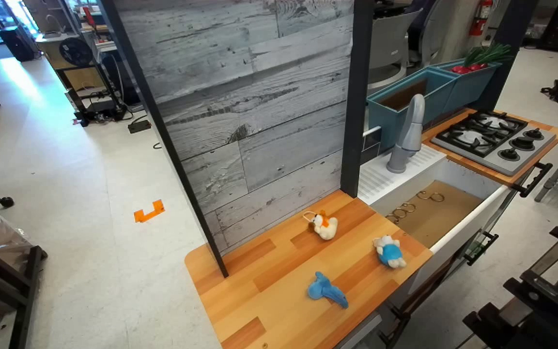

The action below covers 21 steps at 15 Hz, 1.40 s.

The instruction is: Move the doll farthest from you to the left

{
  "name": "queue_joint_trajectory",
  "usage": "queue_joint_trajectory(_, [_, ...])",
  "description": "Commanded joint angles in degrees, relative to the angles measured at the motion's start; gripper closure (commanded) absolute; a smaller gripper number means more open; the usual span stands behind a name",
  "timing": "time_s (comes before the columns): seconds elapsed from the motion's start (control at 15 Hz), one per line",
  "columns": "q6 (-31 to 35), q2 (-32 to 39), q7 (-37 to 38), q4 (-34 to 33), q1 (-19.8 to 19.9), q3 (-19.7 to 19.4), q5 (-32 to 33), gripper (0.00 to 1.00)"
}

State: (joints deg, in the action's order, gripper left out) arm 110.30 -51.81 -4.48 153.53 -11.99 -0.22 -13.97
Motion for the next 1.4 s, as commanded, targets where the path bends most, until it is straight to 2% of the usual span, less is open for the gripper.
queue_joint_trajectory(0.0, [-0.3,0.0,-0.6,-0.2,1.0,0.7,-0.6,0.0])
queue_joint_trajectory(0.2, [2.7,4.6,-0.2,-1.2,1.2,1.1,-1.1,0.0])
queue_joint_trajectory(0.47, [12.8,15.9,-0.3,-4.0,0.2,2.9,-1.0,0.0])
queue_joint_trajectory(0.93, [30.1,40.6,0.7,-12.4,0.7,7.1,2.5,0.0])
queue_joint_trajectory(1.33, [40.1,60.5,4.4,-22.0,1.6,7.5,3.0,0.0])
